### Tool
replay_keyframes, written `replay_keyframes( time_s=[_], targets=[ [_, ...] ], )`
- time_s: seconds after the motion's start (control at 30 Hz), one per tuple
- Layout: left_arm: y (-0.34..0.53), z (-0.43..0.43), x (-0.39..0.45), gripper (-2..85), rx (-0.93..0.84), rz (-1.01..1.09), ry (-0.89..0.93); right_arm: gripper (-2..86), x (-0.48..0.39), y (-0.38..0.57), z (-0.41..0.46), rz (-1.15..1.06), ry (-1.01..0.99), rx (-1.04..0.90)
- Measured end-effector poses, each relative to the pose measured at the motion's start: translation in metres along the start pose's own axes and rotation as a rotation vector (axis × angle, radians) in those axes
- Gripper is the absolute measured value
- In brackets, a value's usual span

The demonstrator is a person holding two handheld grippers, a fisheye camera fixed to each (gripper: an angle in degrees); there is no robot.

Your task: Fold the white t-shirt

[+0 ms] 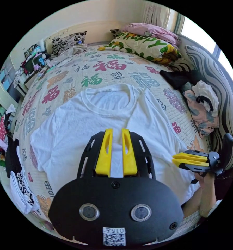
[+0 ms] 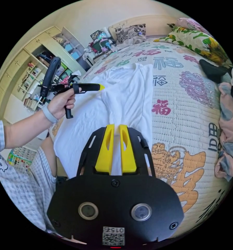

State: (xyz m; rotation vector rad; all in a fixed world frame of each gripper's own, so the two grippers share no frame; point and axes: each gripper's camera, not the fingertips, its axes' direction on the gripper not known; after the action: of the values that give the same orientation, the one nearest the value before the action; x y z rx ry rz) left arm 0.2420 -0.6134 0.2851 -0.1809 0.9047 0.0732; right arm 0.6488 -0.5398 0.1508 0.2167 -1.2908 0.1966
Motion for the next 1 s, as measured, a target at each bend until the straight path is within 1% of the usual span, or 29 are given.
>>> replay_keyframes(
  time_s=[0.1, 0.13, 0.2, 0.27, 0.33, 0.4, 0.5, 0.53, 0.57, 0.63, 0.7, 0.73, 0.77, 0.83, 0.9, 0.93, 1.0],
  targets=[
    [-0.013, -0.02, 0.013, 6.2, 0.127, 0.098, 0.036, 5.1, 0.005, -0.002, -0.016, 0.026, -0.024, 0.112],
    [-0.018, -0.021, 0.017, 6.1, 0.141, 0.122, 0.053, 5.1, 0.007, -0.004, -0.018, 0.037, -0.009, 0.159],
    [-0.038, -0.011, 0.029, 6.0, 0.116, 0.171, 0.153, 4.8, 0.011, -0.008, -0.014, 0.066, 0.009, 0.172],
    [-0.049, 0.0, 0.032, 6.0, 0.088, 0.148, 0.177, 4.2, 0.009, -0.013, -0.006, 0.035, -0.045, 0.128],
    [-0.056, 0.01, 0.032, 5.9, 0.071, 0.126, 0.201, 4.3, -0.004, -0.02, 0.019, -0.085, -0.154, -0.1],
    [-0.059, 0.023, 0.032, 5.8, 0.032, 0.132, 0.224, 4.5, -0.01, -0.017, 0.033, -0.098, -0.152, -0.174],
    [-0.056, 0.043, 0.027, 5.4, -0.061, 0.149, 0.17, 4.3, -0.011, -0.012, 0.039, -0.077, -0.187, -0.177],
    [-0.055, 0.046, 0.025, 5.3, -0.076, 0.156, 0.161, 3.9, -0.011, -0.012, 0.036, -0.077, -0.188, -0.148],
    [-0.052, 0.045, 0.02, 5.1, -0.066, 0.165, 0.171, 3.6, -0.012, -0.012, 0.033, -0.076, -0.18, -0.123],
    [-0.048, 0.038, 0.011, 4.9, -0.061, 0.141, 0.177, 2.6, -0.011, -0.017, 0.021, -0.053, -0.12, 0.038],
    [-0.035, 0.015, 0.0, 4.8, -0.01, 0.133, 0.207, 2.0, -0.008, -0.022, 0.019, -0.021, -0.061, 0.15],
    [-0.03, 0.008, -0.003, 4.8, 0.002, 0.139, 0.221, 1.7, -0.005, -0.027, 0.025, 0.019, -0.031, 0.174],
    [-0.017, -0.006, -0.01, 4.8, 0.02, 0.144, 0.234, 1.5, -0.003, -0.029, 0.03, 0.04, -0.022, 0.168],
    [0.004, -0.02, -0.021, 4.8, 0.028, 0.154, 0.215, 0.6, -0.001, -0.036, 0.059, 0.072, 0.022, 0.055],
    [0.028, -0.022, -0.036, 4.7, -0.014, 0.184, 0.146, -0.1, -0.002, -0.036, 0.078, 0.097, 0.082, -0.001],
    [0.032, -0.021, -0.04, 4.6, -0.037, 0.18, 0.126, -0.2, -0.005, -0.035, 0.081, 0.087, 0.072, 0.026],
    [0.046, -0.016, -0.061, 4.4, -0.084, 0.166, 0.08, -0.4, -0.009, -0.037, 0.086, 0.094, 0.081, 0.013]
  ],
)
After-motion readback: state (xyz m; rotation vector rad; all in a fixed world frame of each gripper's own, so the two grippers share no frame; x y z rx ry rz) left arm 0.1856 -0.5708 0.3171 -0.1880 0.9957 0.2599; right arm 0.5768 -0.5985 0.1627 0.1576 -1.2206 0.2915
